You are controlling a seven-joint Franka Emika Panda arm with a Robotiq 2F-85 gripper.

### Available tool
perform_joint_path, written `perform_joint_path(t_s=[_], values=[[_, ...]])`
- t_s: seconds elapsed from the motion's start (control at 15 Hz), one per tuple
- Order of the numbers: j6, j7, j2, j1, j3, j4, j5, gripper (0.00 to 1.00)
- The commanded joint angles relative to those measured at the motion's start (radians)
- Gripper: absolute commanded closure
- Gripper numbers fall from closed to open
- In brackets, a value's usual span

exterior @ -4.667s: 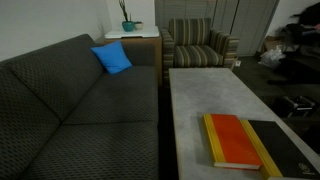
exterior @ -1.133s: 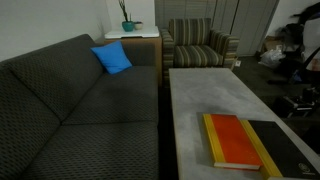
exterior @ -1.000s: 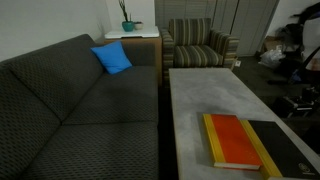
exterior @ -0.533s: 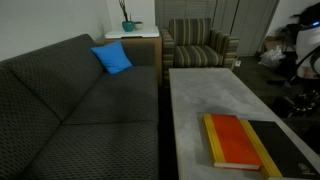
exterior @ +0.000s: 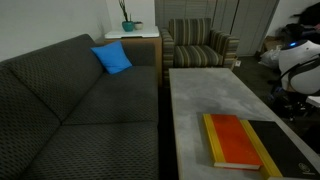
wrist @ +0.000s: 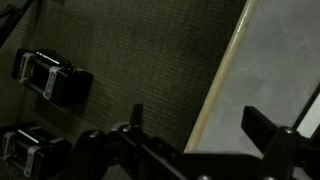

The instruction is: Open the book cover on the right

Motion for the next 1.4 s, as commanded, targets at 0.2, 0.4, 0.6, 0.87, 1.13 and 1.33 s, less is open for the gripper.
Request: perform_joint_path(t_s=[0.2, 0.4, 0.6, 0.87, 1.13, 1.33], values=[[-0.106, 0.057, 0.064, 0.067, -0.057, 0.084, -0.009, 0.00], [-0.154, 0.062, 0.062, 0.075, -0.065, 0.083, -0.013, 0.01], [-0.207, 0.056, 0.060, 0.026, -0.001, 0.094, -0.081, 0.27], [-0.225, 0.018, 0.060, -0.039, 0.082, 0.095, -0.092, 0.60], [-0.201, 0.020, 0.060, -0.027, 0.075, 0.085, 0.059, 0.88], [-0.196, 0.017, 0.060, -0.030, 0.100, 0.081, 0.122, 1.00]])
